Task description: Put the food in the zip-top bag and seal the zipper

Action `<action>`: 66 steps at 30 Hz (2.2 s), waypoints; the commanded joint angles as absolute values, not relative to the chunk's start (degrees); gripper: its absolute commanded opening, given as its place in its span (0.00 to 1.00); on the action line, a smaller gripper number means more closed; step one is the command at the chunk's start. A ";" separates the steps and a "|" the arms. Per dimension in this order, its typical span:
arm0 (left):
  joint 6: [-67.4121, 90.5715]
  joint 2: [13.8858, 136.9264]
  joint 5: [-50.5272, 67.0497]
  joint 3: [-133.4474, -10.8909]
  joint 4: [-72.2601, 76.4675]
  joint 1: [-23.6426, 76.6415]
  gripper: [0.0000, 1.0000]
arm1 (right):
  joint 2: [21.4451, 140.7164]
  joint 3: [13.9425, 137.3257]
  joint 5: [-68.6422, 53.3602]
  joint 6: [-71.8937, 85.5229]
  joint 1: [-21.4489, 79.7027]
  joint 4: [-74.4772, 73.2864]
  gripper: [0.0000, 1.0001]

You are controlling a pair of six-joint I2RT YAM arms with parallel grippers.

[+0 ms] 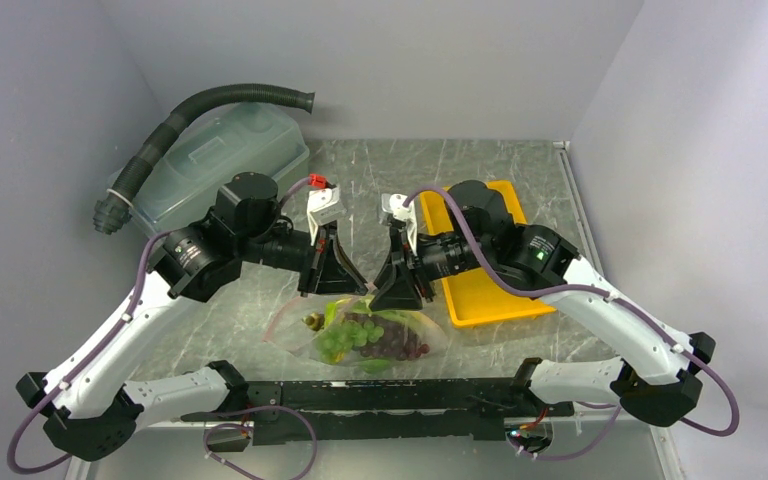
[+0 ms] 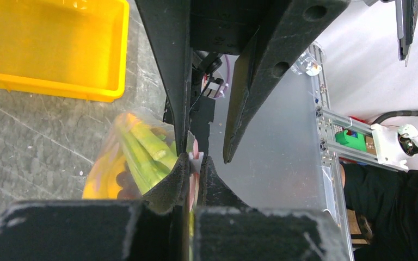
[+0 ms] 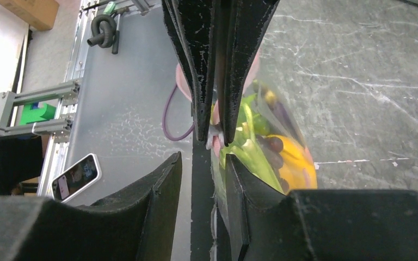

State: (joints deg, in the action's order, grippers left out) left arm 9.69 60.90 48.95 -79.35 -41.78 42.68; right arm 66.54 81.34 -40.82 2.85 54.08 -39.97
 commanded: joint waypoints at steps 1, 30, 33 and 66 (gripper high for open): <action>8.69 60.56 50.60 -82.27 -39.07 42.58 0.00 | 66.04 80.70 -41.50 0.94 54.05 -36.91 0.38; 8.86 59.50 49.73 -83.62 -39.92 42.56 0.00 | 65.92 80.87 -41.12 -2.43 54.05 -35.15 0.00; 8.16 59.55 49.59 -83.85 -41.16 42.55 0.00 | 64.98 81.83 -41.00 -2.02 53.97 -35.11 0.00; 7.14 51.71 43.07 -83.58 -48.08 42.61 0.00 | 59.07 83.14 -35.90 1.69 48.28 -39.02 0.00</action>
